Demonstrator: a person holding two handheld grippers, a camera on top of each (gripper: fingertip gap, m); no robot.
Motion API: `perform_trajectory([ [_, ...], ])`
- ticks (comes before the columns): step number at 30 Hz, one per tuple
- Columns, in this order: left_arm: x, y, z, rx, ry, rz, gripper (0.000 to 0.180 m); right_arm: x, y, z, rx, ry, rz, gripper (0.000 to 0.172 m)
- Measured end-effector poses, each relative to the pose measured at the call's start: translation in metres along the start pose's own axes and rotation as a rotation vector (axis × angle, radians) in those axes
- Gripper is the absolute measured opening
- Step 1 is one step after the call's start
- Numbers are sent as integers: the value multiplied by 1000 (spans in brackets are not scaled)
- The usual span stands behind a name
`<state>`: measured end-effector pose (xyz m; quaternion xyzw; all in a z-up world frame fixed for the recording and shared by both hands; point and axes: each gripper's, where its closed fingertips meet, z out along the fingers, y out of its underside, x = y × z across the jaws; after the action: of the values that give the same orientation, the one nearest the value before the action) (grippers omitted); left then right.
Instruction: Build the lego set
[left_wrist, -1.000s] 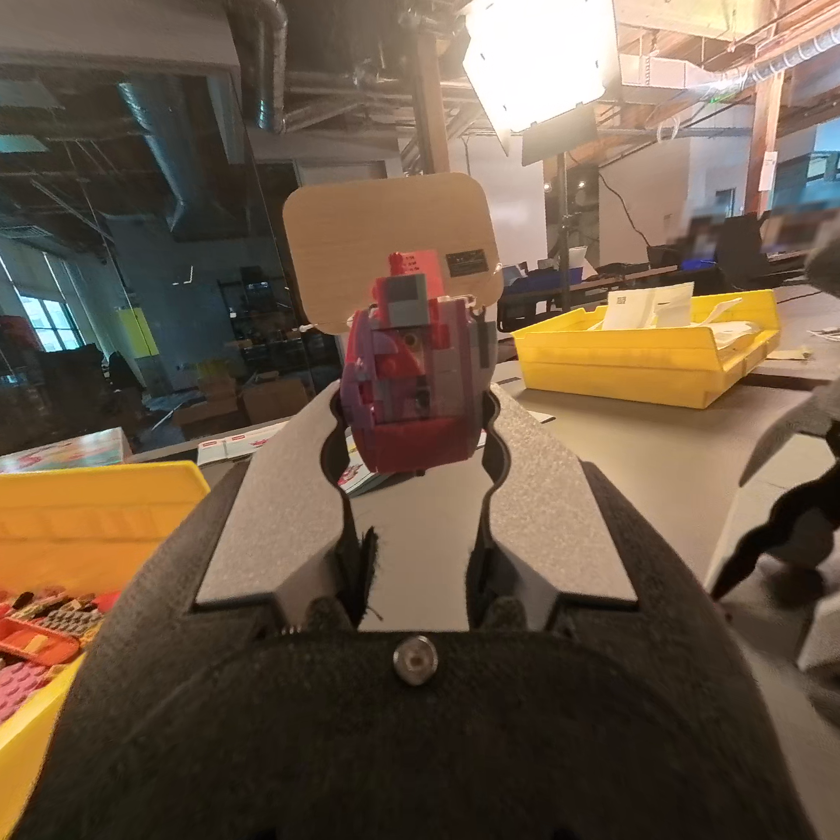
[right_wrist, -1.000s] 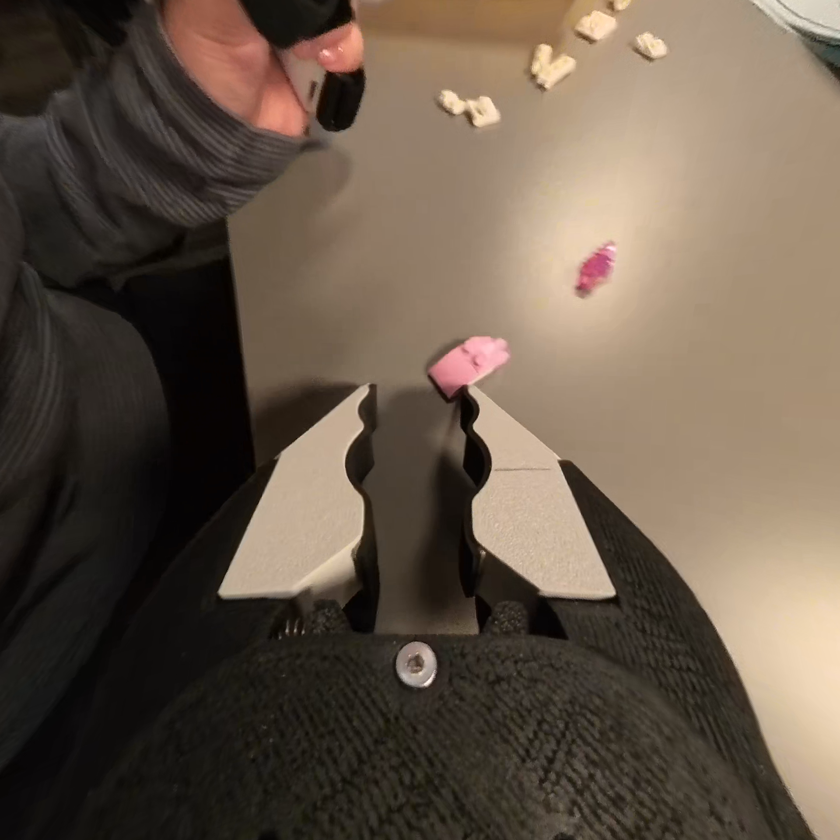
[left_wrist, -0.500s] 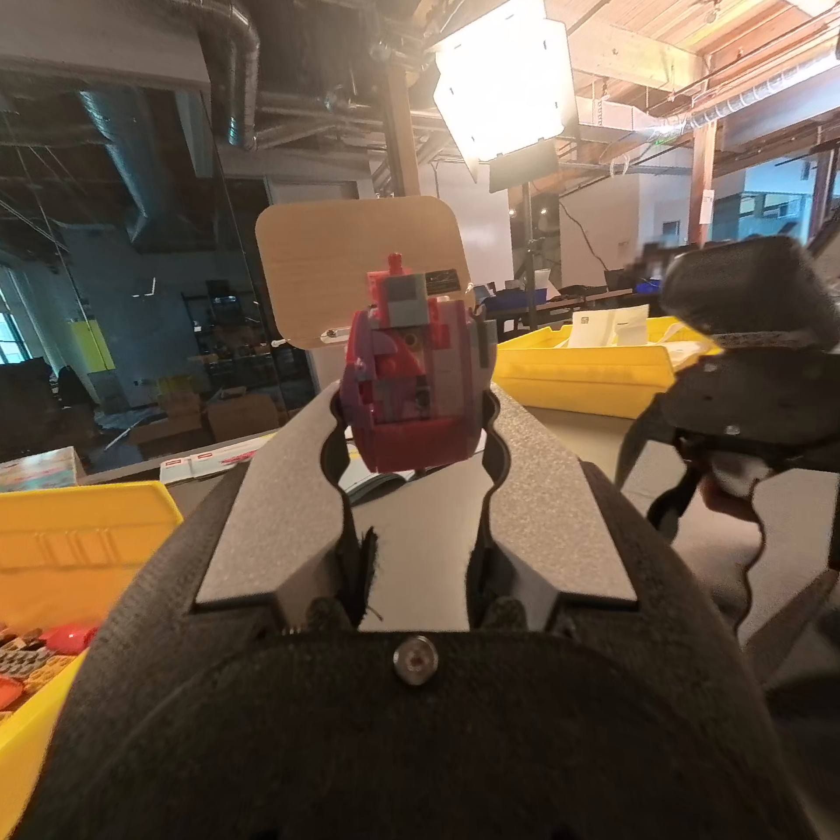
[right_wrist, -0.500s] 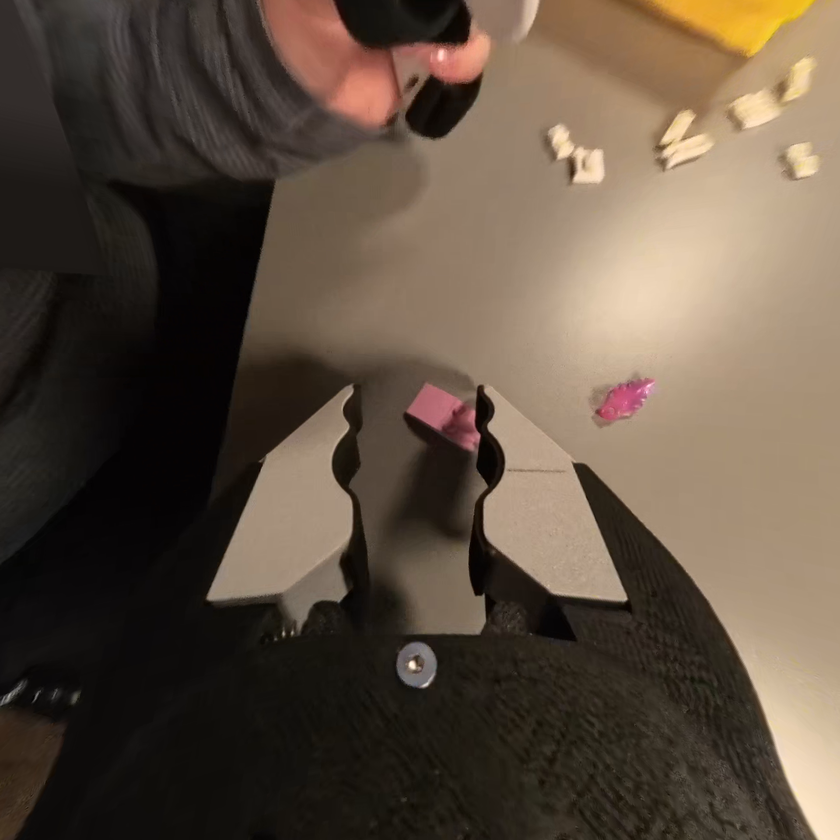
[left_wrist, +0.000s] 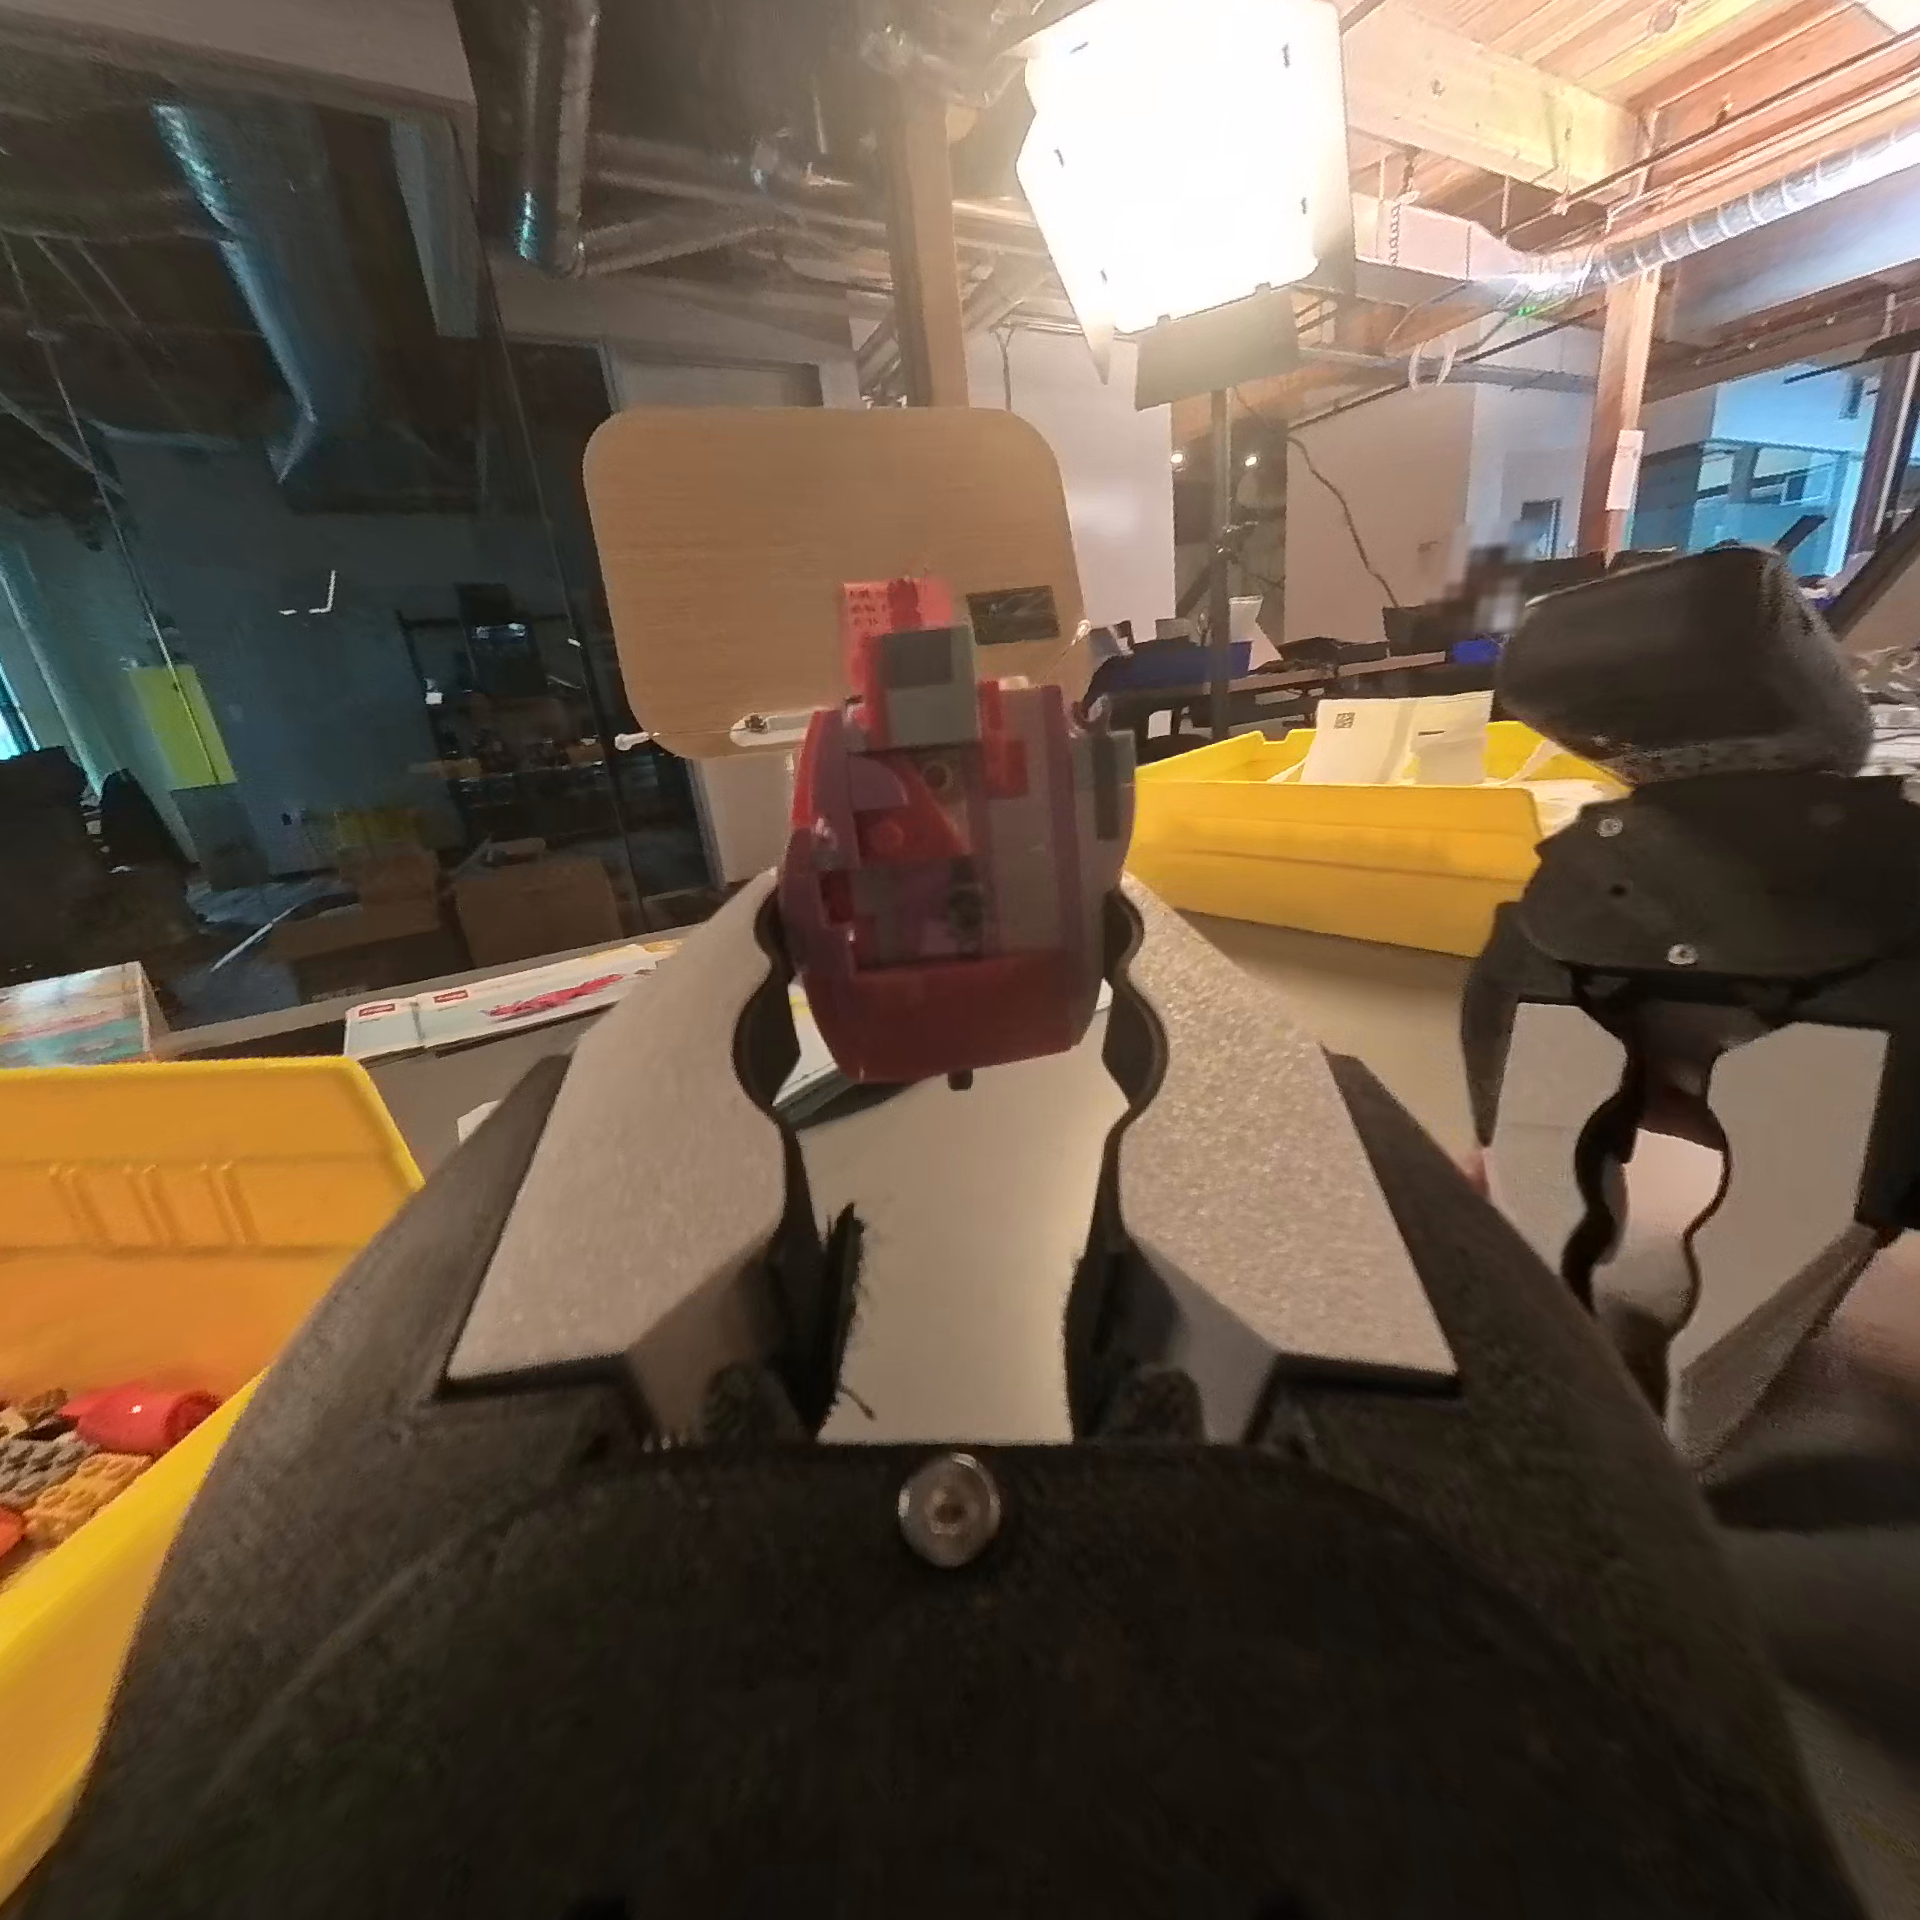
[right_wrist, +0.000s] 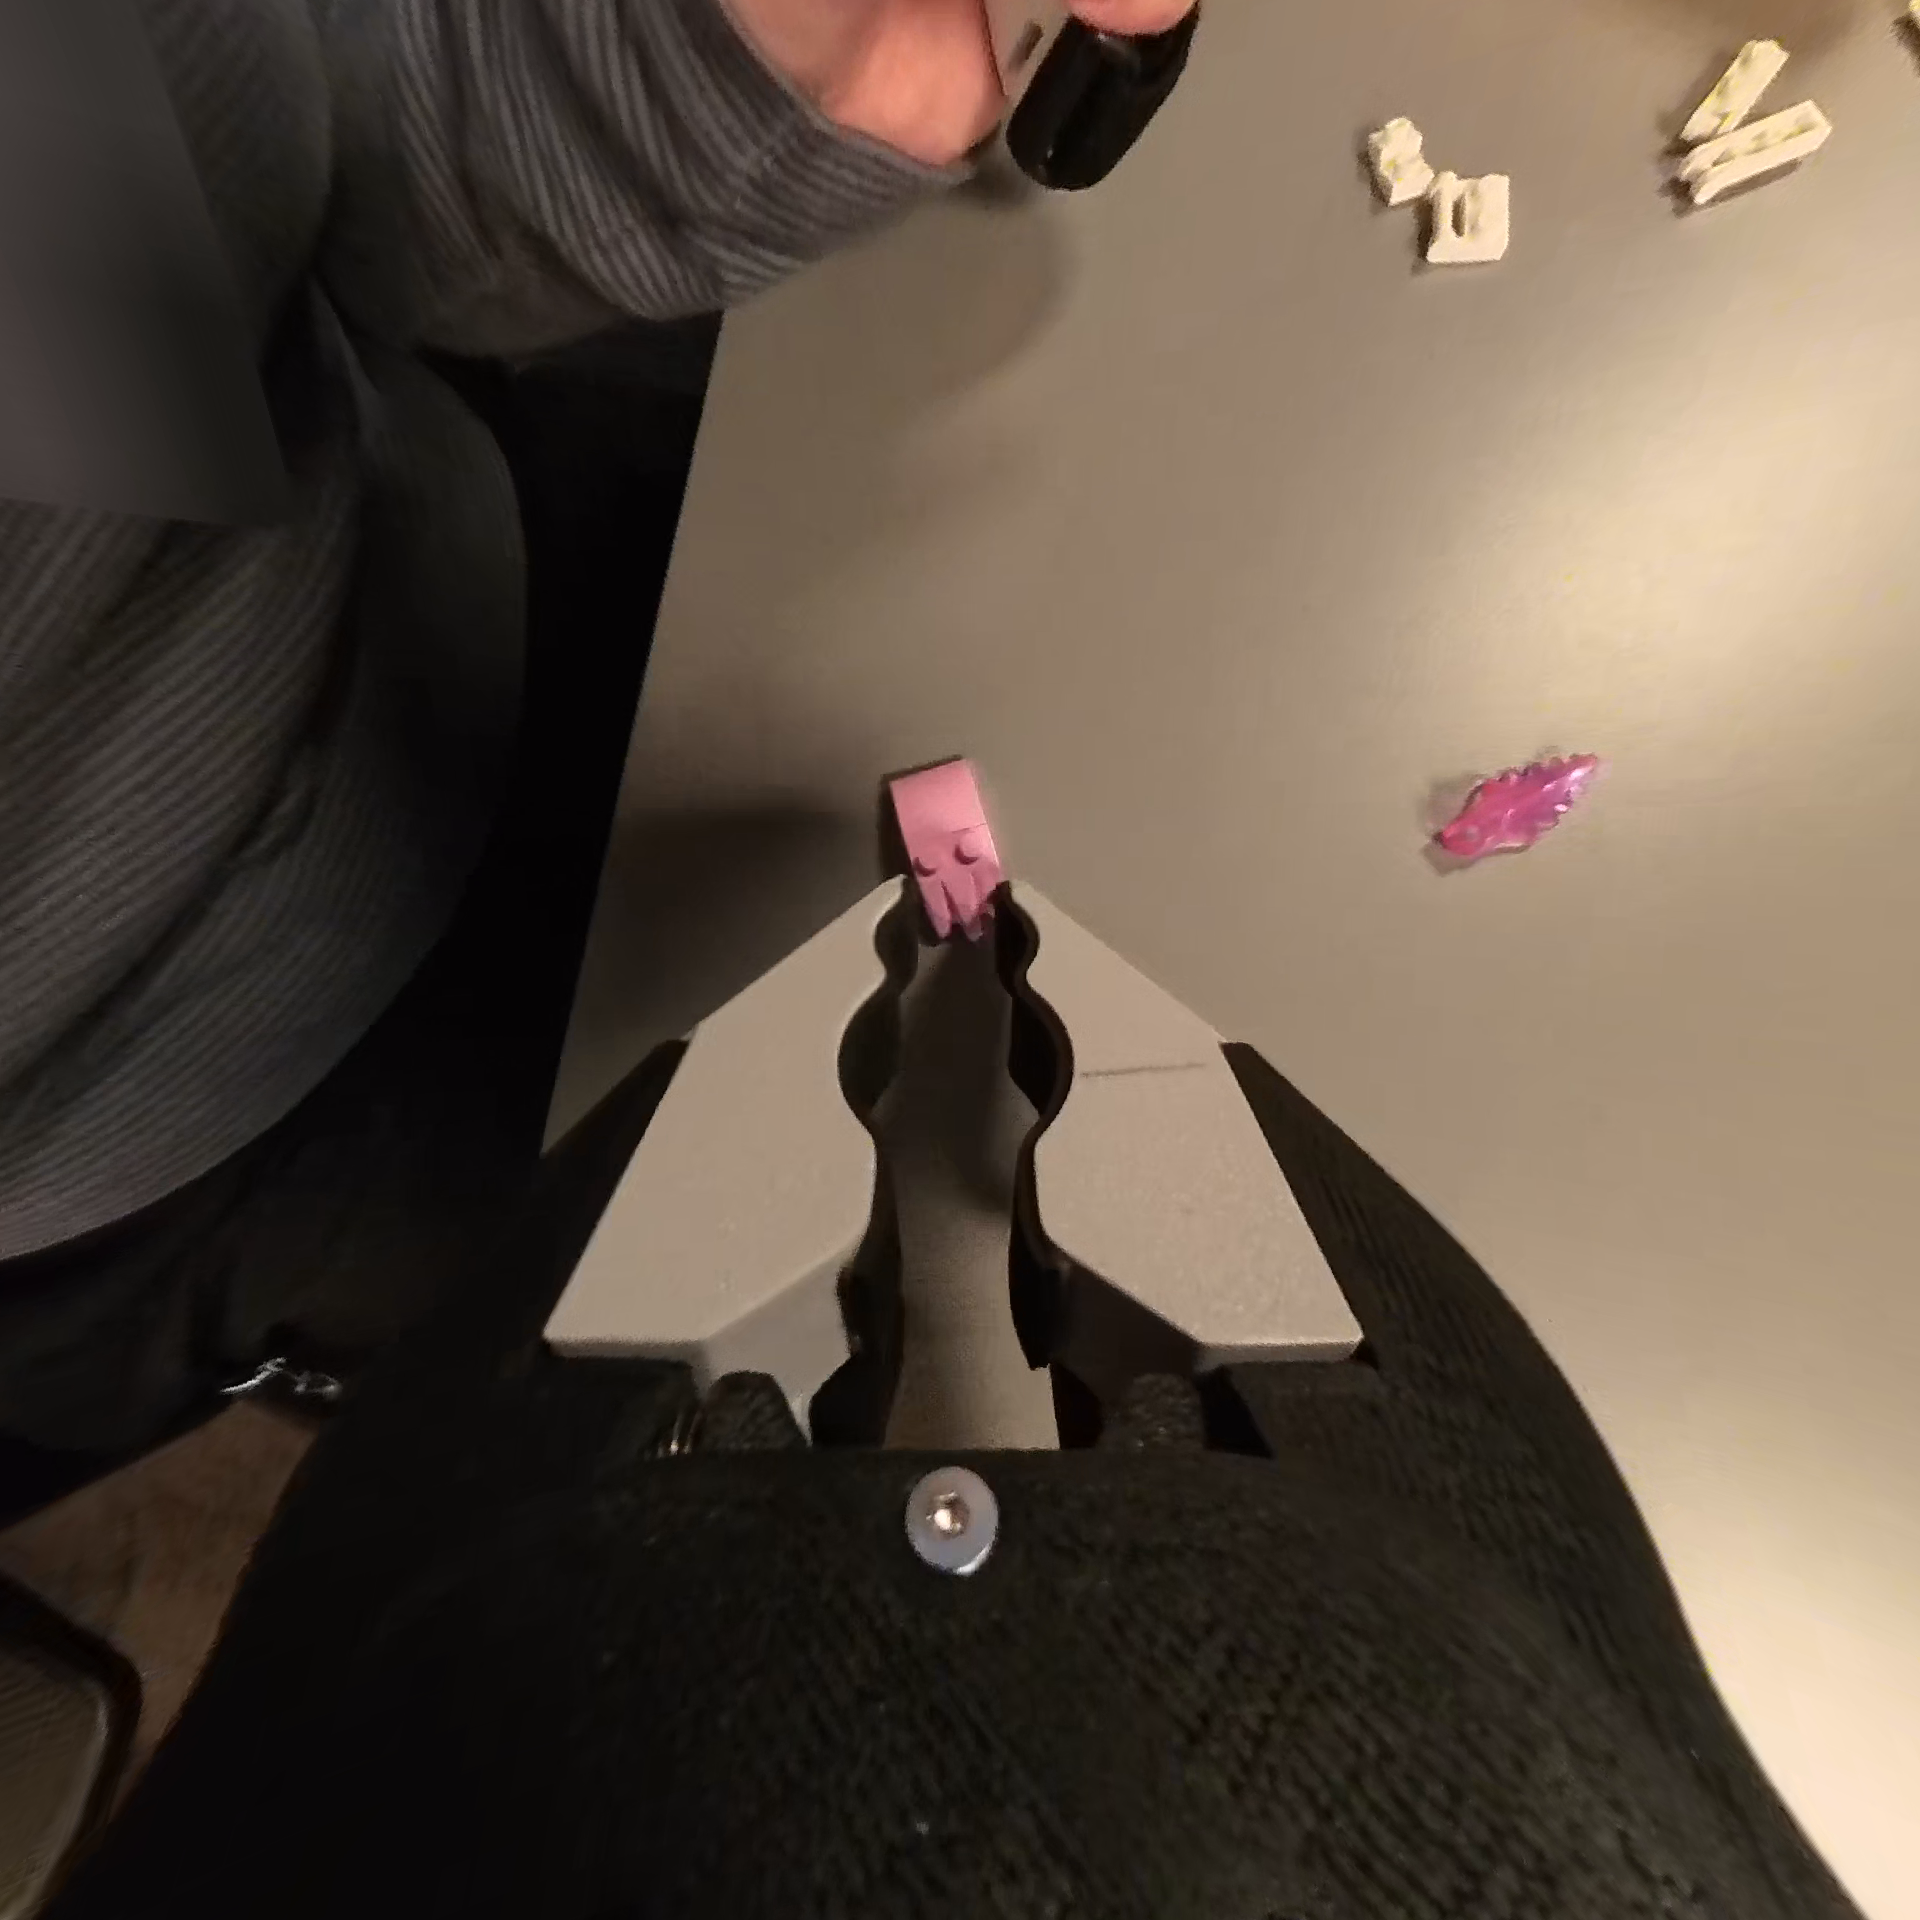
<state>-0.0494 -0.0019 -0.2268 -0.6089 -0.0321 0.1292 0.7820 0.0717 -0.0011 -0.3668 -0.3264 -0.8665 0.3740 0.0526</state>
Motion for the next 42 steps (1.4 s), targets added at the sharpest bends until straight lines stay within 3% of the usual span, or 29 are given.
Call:
perform_trajectory([
  [3, 0, -1, 0, 5, 1, -16, 57, -1, 1, -2, 21, 14, 6, 13],
  [5, 0, 0, 1, 4, 4, -19, 57, 1, -1, -2, 40, 58, -16, 28],
  [8, 2, 0, 1, 3, 12, -14, 57, 1, -1, 1, 43, 100, -63, 36],
  [28, 2, -2, 1, 8, 9, 3, 57, -4, -4, 3, 132, 129, 55, 15],
  [31, -8, -10, -5, 46, -70, 50, 57, 9, -32, -16, 236, 244, 96, 15],
  [35, -18, -16, -10, 72, -157, 106, 57, 24, -101, -64, 406, 432, 119, 15],
  [42, -13, -25, -14, 114, -198, 238, 57, 15, -182, -99, 439, 461, 110, 14],
])
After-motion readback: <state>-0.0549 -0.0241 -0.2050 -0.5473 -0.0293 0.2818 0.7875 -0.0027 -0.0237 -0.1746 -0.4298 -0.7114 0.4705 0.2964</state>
